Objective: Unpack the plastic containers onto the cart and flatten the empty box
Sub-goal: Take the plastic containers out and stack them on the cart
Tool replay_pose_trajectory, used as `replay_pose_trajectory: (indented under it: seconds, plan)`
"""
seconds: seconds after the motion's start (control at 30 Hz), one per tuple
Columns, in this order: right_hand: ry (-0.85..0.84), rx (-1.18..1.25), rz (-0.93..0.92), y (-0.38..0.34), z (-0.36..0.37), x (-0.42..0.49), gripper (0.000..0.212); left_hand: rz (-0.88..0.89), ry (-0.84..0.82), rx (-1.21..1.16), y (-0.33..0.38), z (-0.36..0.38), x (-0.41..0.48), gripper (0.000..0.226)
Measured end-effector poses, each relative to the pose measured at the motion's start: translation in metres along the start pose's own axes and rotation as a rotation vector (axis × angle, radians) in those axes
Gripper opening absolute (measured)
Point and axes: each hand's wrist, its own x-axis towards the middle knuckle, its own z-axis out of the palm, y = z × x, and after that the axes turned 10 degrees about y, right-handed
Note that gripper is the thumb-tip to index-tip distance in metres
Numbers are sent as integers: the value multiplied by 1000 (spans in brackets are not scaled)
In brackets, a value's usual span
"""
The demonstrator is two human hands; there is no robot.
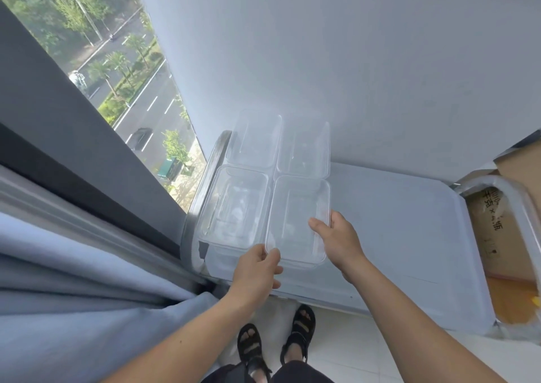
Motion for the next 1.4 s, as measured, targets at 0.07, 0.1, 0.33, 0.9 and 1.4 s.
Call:
replay_pose_trajectory:
  seconds: [0.07,0.1,0.33,0.9,1.4]
  plan:
    - [14,-24,12,-2,4,2,29,8,12,-6,0,-1,2,37]
    - [18,-36,15,-2,6,4,33,11,17,-5,-1,-1,3,36]
    - [21,-64,22,-2,9,6,31,62,38,53,-6,2,5,36]
    - [37,-63,15,2,12,0,24,10,37,50,-5,5,-2,36]
    - [110,-318,-137,18,-43,-62,68,524,32,679,21,-24,-41,45]
